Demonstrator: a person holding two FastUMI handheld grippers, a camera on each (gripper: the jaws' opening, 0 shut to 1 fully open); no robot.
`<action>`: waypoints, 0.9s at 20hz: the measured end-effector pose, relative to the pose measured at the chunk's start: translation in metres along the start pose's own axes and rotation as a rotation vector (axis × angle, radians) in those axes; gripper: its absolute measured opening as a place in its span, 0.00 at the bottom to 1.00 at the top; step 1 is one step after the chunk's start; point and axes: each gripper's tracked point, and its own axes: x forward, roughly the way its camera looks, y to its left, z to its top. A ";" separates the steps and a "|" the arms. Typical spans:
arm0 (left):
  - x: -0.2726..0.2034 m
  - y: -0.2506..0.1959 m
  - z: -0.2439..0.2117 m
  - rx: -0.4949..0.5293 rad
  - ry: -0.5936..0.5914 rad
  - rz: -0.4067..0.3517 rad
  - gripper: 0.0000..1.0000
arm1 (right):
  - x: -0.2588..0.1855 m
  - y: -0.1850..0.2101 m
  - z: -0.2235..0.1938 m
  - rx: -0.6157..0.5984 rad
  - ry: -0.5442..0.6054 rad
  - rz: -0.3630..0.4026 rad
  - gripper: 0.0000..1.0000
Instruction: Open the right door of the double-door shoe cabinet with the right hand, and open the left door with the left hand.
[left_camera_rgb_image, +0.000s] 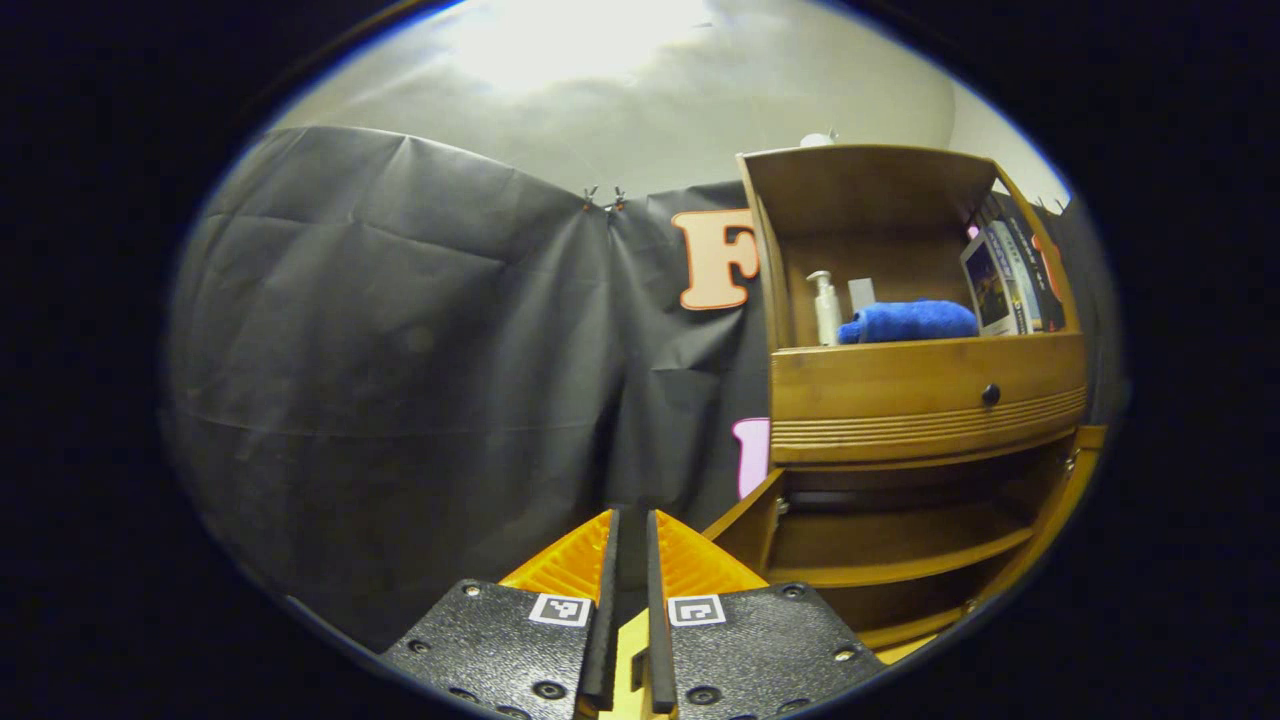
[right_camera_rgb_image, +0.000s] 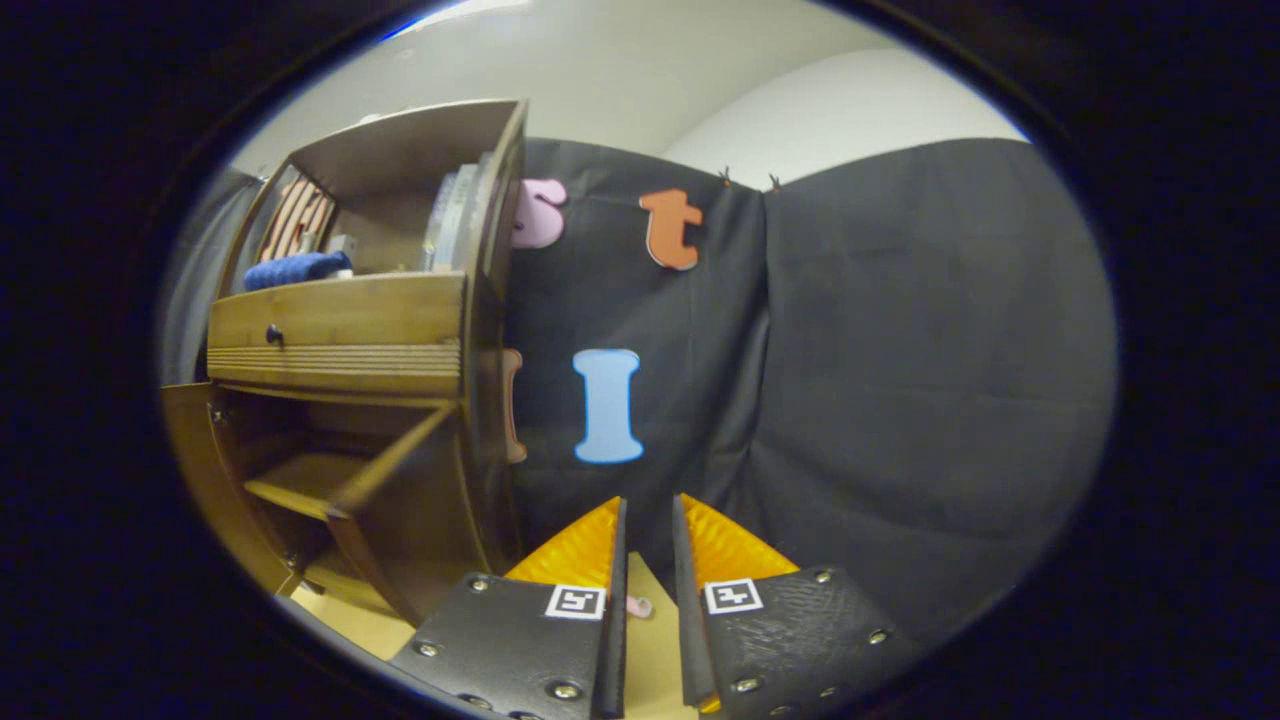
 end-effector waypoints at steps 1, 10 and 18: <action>0.002 -0.011 0.004 0.001 -0.003 -0.027 0.06 | -0.003 0.008 0.013 0.000 -0.021 0.018 0.22; 0.011 -0.136 0.003 -0.083 0.004 -0.315 0.11 | -0.026 0.110 0.062 0.055 -0.120 0.253 0.22; -0.001 -0.236 -0.037 -0.097 0.077 -0.546 0.14 | -0.038 0.199 0.020 0.055 -0.036 0.414 0.22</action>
